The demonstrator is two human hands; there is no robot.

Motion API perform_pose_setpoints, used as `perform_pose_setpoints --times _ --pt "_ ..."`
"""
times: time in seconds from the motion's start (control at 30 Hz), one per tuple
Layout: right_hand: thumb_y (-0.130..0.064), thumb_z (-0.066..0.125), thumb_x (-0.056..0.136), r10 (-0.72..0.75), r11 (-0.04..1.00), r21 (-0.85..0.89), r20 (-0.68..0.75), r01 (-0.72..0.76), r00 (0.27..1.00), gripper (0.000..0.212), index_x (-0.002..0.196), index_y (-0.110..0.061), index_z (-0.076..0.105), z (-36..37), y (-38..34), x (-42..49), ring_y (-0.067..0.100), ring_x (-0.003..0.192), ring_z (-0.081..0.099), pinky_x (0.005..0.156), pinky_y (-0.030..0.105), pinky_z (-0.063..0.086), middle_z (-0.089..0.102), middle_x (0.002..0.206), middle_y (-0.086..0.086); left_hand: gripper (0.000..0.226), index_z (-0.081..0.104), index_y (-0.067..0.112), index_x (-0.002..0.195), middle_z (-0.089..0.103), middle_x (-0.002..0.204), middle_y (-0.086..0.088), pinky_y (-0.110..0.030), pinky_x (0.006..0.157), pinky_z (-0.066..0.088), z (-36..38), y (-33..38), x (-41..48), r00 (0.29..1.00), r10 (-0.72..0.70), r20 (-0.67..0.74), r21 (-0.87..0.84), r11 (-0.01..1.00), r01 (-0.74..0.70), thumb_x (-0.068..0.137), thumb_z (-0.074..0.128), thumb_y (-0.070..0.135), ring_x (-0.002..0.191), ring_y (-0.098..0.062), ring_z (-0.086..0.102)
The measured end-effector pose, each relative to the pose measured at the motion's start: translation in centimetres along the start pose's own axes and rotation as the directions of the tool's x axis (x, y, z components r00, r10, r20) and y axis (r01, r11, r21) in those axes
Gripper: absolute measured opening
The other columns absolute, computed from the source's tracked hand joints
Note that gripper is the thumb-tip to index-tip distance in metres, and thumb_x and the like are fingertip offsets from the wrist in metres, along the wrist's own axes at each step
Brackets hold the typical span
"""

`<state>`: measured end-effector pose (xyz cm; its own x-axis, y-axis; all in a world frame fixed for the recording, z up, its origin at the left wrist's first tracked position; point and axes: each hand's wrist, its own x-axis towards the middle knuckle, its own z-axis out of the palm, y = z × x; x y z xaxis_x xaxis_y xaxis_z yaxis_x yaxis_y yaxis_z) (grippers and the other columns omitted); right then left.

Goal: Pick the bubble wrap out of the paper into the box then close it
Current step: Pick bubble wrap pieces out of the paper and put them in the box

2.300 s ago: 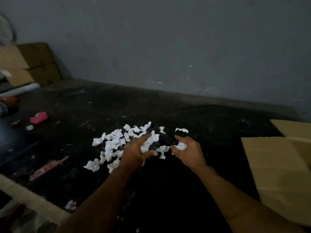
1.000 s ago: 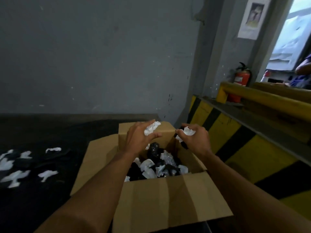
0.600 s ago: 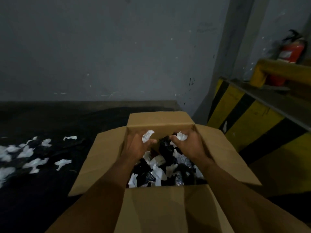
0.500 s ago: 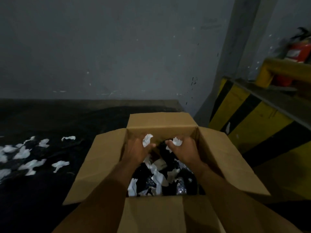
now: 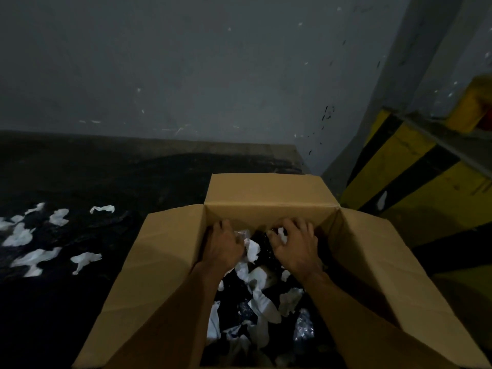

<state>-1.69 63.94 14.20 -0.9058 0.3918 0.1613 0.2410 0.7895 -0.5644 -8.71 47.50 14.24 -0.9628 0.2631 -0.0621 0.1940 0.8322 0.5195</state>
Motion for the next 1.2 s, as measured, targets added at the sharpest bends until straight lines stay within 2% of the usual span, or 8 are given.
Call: perform_pose_setpoints --times 0.1,0.27,0.37,0.5,0.7,0.9,1.03,1.2 --pt "-0.047 0.04 0.086 0.019 0.999 0.035 -0.064 -0.017 0.998 0.03 0.095 -0.026 0.06 -0.2 -0.3 0.4 0.025 0.112 0.041 0.094 0.047 0.036 0.052 0.112 0.001 0.021 0.055 0.005 0.106 0.054 0.115 -0.016 -0.039 0.087 0.044 -0.2 -0.1 0.3 0.996 0.079 -0.044 0.028 0.997 -0.077 0.094 0.043 0.019 0.106 -0.03 0.054" --pt "-0.037 0.053 0.088 -0.008 0.998 0.067 -0.145 0.018 0.989 0.016 0.094 -0.024 0.06 -1.1 -0.9 0.2 0.024 0.108 0.043 0.087 0.041 0.035 0.055 0.109 0.001 0.026 0.058 0.006 0.109 0.055 0.114 -0.016 -0.041 0.085 0.046 -1.6 0.4 -0.9 0.985 0.122 -0.122 0.019 0.993 -0.12 0.096 0.043 0.022 0.1 -0.033 0.057" --pt "-0.034 0.054 0.09 -0.031 0.995 0.091 -0.168 0.047 0.985 0.014 0.098 -0.024 0.062 -2.5 -1.6 -0.5 0.023 0.11 0.044 0.087 0.039 0.034 0.055 0.112 0.0 0.026 0.058 0.009 0.109 0.057 0.113 -0.014 -0.038 0.083 0.044 -2.8 1.3 -2.4 0.972 0.171 -0.164 0.0 0.985 -0.174 0.097 0.045 0.028 0.097 -0.028 0.057" --pt "-0.047 0.039 0.087 -0.095 0.986 0.12 -0.158 0.114 0.983 0.04 0.11 -0.022 0.061 -5.2 -2.9 -2.1 0.023 0.11 0.048 0.093 0.04 0.041 0.054 0.116 0.002 0.038 0.054 0.013 0.125 0.054 0.126 -0.01 -0.037 0.095 0.044 -5.0 2.1 -4.8 0.935 0.239 -0.261 0.034 0.97 -0.239 0.095 0.047 0.036 0.111 -0.024 0.052" --pt "-0.043 0.048 0.095 -0.182 0.967 0.149 -0.158 0.206 0.97 0.04 0.128 -0.023 0.054 -8.7 -5.4 -5.0 0.024 0.124 0.043 0.101 0.042 0.04 0.049 0.132 0.004 0.051 0.045 0.016 0.137 0.045 0.136 -0.005 -0.036 0.101 0.041 -9.5 2.9 -10.5 0.877 0.276 -0.394 0.062 0.96 -0.274 0.093 0.051 0.041 0.122 -0.023 0.047" --pt "-0.041 0.05 0.095 -0.309 0.926 0.183 -0.137 0.33 0.941 0.045 0.135 -0.02 0.049 -9.1 -10.5 -10.1 0.027 0.126 0.042 0.104 0.037 0.036 0.048 0.137 0.008 0.059 0.041 0.014 0.141 0.045 0.139 -0.006 -0.037 0.105 0.037 -13.5 0.4 -18.6 0.858 0.21 -0.47 0.136 0.977 -0.165 0.092 0.051 0.045 0.128 -0.023 0.043" --pt "-0.045 0.047 0.096 -0.422 0.884 0.202 -0.04 0.421 0.906 0.054 0.142 -0.017 0.041 -7.6 -15.0 -13.8 0.028 0.132 0.038 0.109 0.037 0.032 0.042 0.145 0.009 0.063 0.038 0.014 0.142 0.045 0.139 -0.008 -0.039 0.104 0.039 -16.1 -3.6 -24.1 0.848 0.125 -0.515 0.155 0.987 -0.052 0.09 0.053 0.048 0.127 -0.024 0.044" --pt "-0.052 0.044 0.095 -0.529 0.831 0.245 0.071 0.5 0.846 0.062 0.147 -0.019 0.033 -4.3 -21.1 -18.1 0.023 0.14 0.03 0.114 0.038 0.027 0.034 0.152 0.006 0.064 0.042 0.012 0.139 0.048 0.137 -0.009 -0.035 0.107 0.037 -19.0 -9.4 -30.2 0.8 0.051 -0.598 0.15 0.988 0.049 0.088 0.057 0.047 0.128 -0.024 0.045"
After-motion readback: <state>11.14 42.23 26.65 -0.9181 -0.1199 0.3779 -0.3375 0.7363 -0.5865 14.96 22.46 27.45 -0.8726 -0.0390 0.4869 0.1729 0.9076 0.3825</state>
